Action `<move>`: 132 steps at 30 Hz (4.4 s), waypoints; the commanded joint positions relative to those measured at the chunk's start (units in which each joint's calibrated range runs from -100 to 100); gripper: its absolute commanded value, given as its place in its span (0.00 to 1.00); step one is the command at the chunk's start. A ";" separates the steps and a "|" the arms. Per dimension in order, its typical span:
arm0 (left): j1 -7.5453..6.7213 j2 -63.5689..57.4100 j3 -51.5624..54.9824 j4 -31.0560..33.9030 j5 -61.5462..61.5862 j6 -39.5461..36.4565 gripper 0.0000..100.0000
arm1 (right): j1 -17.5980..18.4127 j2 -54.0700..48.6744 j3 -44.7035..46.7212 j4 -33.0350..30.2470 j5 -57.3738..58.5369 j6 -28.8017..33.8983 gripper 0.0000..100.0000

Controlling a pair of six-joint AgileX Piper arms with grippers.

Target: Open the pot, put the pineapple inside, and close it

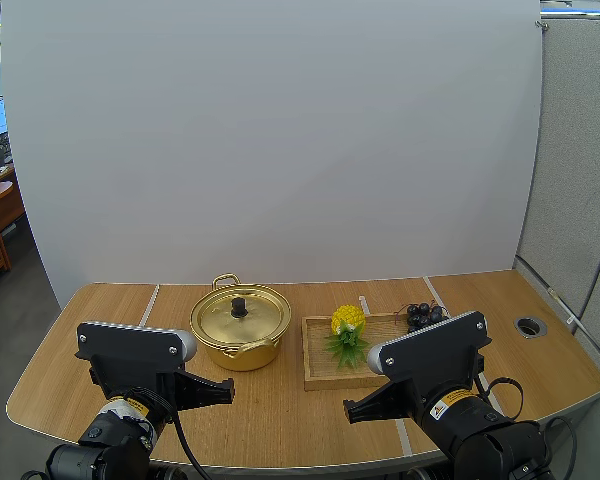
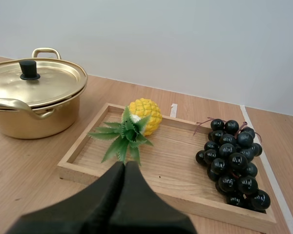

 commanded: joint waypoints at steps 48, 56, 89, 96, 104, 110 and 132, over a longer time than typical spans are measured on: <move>-0.16 -0.16 0.17 0.08 -0.44 0.20 0.00 | -0.21 -0.38 0.00 0.37 -0.40 0.15 0.00; -0.16 -0.16 0.17 0.08 -0.44 0.20 0.00 | -0.21 -0.38 0.00 0.37 -0.40 0.15 0.00; -0.16 -0.16 -29.12 2.81 12.25 1.74 0.00 | -0.21 -0.38 -33.46 -2.07 32.31 0.95 0.00; -0.16 -0.16 -41.25 2.81 36.94 1.74 0.00 | -0.21 -0.38 -41.38 -2.82 47.19 9.19 0.00; -0.16 -0.16 -48.37 2.81 46.87 1.74 0.00 | -0.21 -0.38 -43.47 -2.30 60.22 9.19 0.00; -0.16 -0.16 -48.39 2.81 49.82 1.74 0.00 | -0.21 -0.38 -43.47 -2.97 60.24 9.19 0.00; -0.16 37.28 -48.39 -4.21 35.75 8.41 0.00 | -0.21 29.35 -43.47 -4.12 44.97 9.19 0.00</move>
